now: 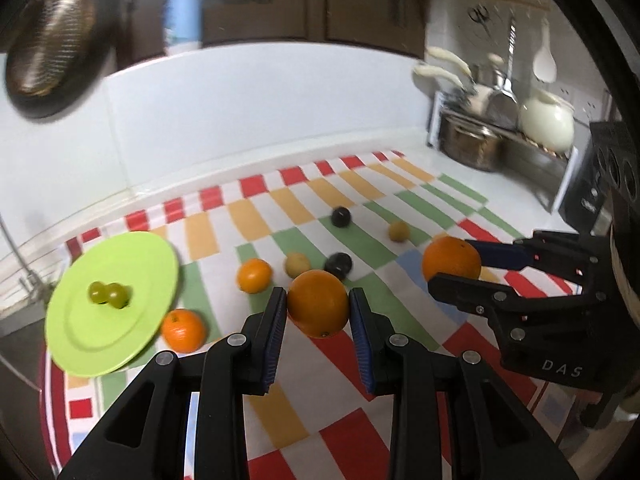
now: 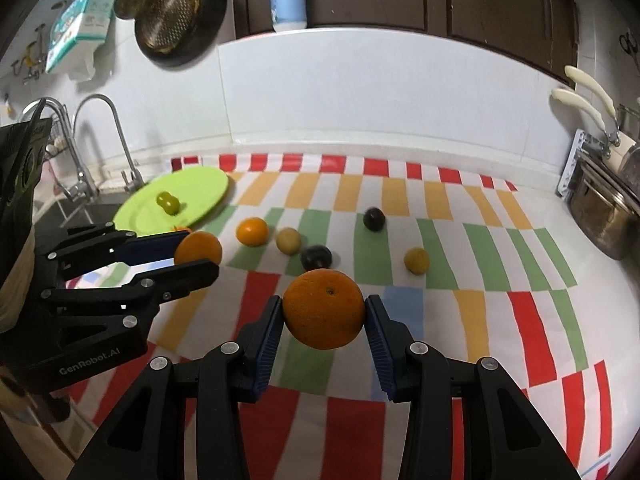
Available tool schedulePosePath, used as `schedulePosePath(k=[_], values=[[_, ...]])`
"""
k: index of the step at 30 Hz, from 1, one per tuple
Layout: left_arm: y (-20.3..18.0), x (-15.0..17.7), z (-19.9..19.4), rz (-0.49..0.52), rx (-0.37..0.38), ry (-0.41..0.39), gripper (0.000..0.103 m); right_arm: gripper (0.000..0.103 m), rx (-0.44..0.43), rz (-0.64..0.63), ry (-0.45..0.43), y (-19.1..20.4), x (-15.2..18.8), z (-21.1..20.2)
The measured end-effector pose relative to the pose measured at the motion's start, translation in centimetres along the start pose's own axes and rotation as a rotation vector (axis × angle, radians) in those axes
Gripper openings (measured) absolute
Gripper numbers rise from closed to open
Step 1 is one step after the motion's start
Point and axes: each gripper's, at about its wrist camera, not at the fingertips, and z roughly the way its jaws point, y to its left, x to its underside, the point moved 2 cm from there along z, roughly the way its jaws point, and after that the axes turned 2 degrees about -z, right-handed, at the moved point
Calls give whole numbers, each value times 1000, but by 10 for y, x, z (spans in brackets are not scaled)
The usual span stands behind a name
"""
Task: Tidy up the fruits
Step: 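Carry the orange in the left tool while the right tool carries its orange to the plate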
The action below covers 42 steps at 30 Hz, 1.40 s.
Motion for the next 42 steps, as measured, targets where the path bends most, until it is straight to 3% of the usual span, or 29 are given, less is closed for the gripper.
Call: schedulePosePath(k=[24,42], values=[[53,2,-75,-135,-206,-117,31,43,-103,-26,-147,60,-35,-23],[110,4,-100,-202,-333,-153,31,43,-193,-82,-188,114,-77,-4]])
